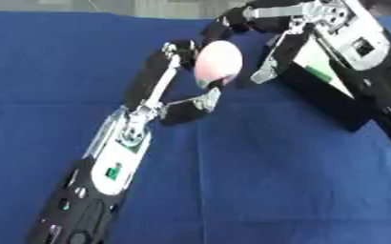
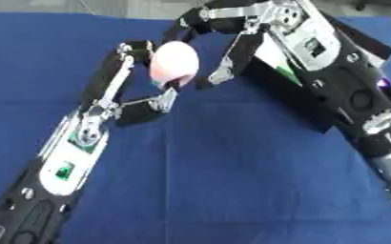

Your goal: Pick up the objects with one hand, pass them to the other hand, and then place them into the box on the other side of the table.

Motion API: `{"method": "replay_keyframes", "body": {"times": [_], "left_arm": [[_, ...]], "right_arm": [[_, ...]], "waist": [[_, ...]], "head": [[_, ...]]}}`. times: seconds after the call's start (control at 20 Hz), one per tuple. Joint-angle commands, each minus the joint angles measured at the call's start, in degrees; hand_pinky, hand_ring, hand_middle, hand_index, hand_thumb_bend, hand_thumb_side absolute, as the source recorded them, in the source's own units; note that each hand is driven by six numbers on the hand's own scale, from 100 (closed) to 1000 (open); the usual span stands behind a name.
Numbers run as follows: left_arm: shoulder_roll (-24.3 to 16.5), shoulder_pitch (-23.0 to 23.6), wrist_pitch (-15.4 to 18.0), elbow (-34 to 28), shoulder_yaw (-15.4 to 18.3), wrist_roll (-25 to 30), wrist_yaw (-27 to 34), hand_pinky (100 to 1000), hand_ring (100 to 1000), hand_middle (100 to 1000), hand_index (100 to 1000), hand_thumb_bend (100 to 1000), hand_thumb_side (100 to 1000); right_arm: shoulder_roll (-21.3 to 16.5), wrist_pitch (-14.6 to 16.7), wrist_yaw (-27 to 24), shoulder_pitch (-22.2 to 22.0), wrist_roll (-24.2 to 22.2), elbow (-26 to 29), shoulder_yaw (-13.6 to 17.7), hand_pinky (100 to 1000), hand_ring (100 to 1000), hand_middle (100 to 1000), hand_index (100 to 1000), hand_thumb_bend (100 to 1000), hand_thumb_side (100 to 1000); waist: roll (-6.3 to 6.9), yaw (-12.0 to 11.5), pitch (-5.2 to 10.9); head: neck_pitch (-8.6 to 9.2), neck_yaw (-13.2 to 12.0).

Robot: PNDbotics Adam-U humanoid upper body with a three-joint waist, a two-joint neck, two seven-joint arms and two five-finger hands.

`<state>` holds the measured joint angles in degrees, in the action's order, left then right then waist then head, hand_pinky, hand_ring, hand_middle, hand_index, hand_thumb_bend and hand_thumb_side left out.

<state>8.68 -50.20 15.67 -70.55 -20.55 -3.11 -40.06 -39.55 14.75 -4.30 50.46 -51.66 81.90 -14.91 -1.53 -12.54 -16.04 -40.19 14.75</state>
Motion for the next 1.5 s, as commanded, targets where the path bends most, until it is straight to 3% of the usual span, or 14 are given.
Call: {"method": "replay_keyframes", "body": {"times": [0.05,0.6,1.1,1.5], "left_arm": [[0.60,-0.65,0.11,-0.33,0.50,-0.39,-0.51,574,550,501,509,100,269],[1.00,-0.56,0.56,0.19,0.39,-0.67,-0.64,575,551,501,511,100,278],[1.41,-0.69,0.63,-0.20,0.35,-1.27,-0.06,574,547,502,511,100,280],[1.67,-0.79,0.78,-0.14,0.30,-1.75,-0.14,573,546,501,513,100,281]], "right_arm": [[-1.28,-1.20,-0.79,1.01,-0.31,1.12,0.70,873,1000,773,821,486,122],[-1.04,-4.59,-1.01,1.11,-0.31,1.10,1.45,854,1000,684,736,384,100],[-0.85,-3.05,-0.27,1.06,-0.31,1.44,0.60,856,1000,699,753,467,100],[-0.79,-3.37,-0.58,1.11,-0.31,1.47,0.58,851,1000,640,699,438,100]], "waist": [[-0.62,0.15,0.19],[-0.58,0.20,0.00],[-0.62,0.34,0.00],[-0.55,0.58,-0.07]], "head": [[-0.16,-0.06],[-0.31,0.14],[-0.08,0.24],[0.02,0.45]]}}
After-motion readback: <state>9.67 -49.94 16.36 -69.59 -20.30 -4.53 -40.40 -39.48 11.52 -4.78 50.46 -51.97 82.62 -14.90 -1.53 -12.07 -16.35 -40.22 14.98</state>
